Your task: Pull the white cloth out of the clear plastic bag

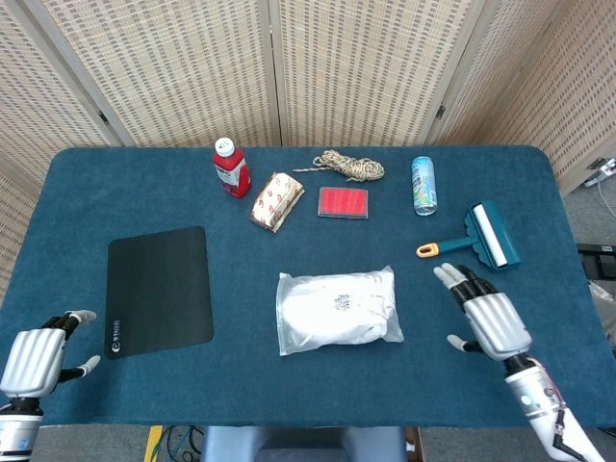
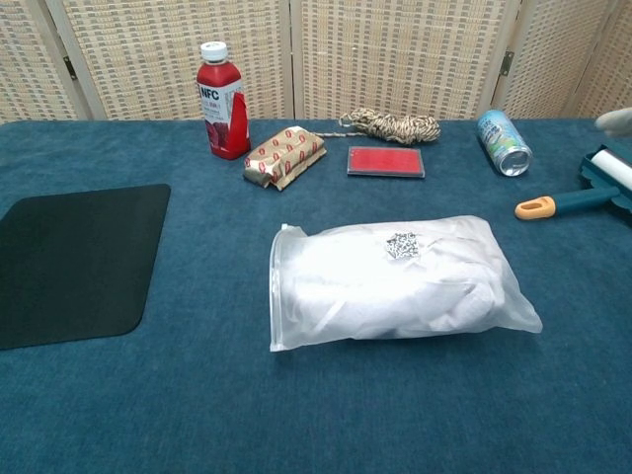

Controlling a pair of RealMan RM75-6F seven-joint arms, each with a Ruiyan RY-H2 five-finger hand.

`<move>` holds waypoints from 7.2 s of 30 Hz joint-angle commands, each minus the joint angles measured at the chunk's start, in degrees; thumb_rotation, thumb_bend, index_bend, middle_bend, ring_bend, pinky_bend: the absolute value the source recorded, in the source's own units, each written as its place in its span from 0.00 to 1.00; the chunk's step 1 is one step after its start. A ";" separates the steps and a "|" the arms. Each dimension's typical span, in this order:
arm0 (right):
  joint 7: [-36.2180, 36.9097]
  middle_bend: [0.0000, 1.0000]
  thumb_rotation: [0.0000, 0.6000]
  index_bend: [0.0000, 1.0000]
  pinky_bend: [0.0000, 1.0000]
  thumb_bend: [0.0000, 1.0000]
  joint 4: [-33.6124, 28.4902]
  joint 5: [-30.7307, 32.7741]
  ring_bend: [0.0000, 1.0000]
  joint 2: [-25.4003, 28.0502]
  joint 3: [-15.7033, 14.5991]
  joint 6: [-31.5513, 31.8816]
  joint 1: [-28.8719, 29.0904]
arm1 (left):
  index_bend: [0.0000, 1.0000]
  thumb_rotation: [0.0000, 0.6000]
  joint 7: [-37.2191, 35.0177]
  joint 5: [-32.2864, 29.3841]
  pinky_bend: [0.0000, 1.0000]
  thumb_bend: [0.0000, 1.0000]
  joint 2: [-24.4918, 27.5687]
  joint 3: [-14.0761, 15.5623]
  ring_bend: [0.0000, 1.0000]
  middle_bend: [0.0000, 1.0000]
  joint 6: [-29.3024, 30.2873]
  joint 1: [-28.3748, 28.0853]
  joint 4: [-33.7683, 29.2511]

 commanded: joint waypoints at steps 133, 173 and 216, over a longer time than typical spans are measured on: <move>9.05 0.65 1.00 0.52 0.66 0.61 39.32 -16.73 0.59 -38.68 6.34 20.18 28.39 | 0.51 1.00 -2.25 -11.57 1.00 0.08 -6.06 -14.04 1.00 1.00 -17.97 -28.78 -23.59; 11.13 0.61 1.00 0.52 0.66 0.38 40.62 -15.11 0.58 -37.10 4.19 19.12 26.57 | 0.74 1.00 2.07 -14.06 1.00 0.44 -7.02 -11.73 1.00 1.00 -12.52 -28.23 -21.43; -3.79 0.79 1.00 0.30 0.85 0.00 26.66 0.24 0.78 -26.46 2.14 -2.82 23.01 | 0.74 1.00 3.76 -15.18 1.00 0.44 -12.49 -7.35 1.00 1.00 -13.68 -27.01 -13.90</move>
